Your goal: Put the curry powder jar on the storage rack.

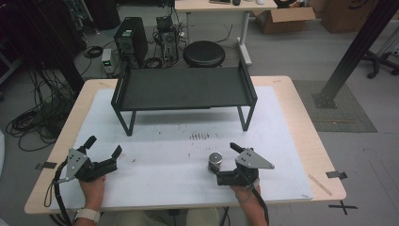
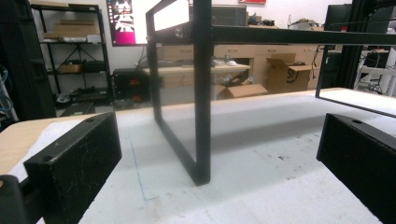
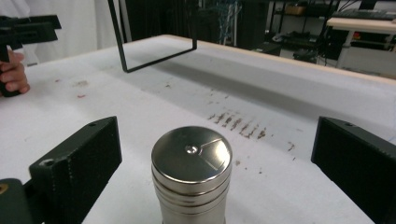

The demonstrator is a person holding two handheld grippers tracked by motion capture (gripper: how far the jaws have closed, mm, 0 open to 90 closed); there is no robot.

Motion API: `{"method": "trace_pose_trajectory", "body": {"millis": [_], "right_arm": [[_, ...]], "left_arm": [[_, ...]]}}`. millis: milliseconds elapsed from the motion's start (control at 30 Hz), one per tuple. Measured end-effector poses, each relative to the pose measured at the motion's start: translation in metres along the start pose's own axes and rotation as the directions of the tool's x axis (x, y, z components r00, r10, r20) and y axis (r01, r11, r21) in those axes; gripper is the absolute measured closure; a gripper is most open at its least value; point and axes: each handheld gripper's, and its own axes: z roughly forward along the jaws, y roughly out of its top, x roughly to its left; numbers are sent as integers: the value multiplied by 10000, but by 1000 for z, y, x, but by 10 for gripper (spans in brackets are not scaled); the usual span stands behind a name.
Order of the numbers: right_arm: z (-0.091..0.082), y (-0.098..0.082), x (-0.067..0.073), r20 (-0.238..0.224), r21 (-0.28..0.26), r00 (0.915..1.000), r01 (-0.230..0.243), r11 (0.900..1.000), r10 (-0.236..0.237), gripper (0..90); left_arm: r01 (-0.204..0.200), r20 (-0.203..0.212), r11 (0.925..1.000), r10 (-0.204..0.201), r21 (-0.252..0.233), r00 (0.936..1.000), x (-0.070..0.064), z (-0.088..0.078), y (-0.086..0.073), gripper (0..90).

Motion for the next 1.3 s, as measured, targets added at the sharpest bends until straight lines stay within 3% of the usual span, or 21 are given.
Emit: {"method": "trace_pose_trajectory", "body": {"millis": [400,667,1067,1300], "right_arm": [[15,-9,4,-405,749,9992,-42,9972,72,55],[20,-12,4,-546,824,9985,-51,9966,96,80],[21,-12,2,-889,884,9958,-139,9960,218,194],[20,-13,1,-1129,816,9933,-137,9966,229,316]], "left_arm": [[-2,1,10000,2,-7,10000,0,0,0,2],[1,0,10000,-1,-3,10000,0,0,0,2],[2,0,10000,-2,3,10000,0,0,0,3],[-2,-3,10000,2,0,10000,0,0,0,2]]}}
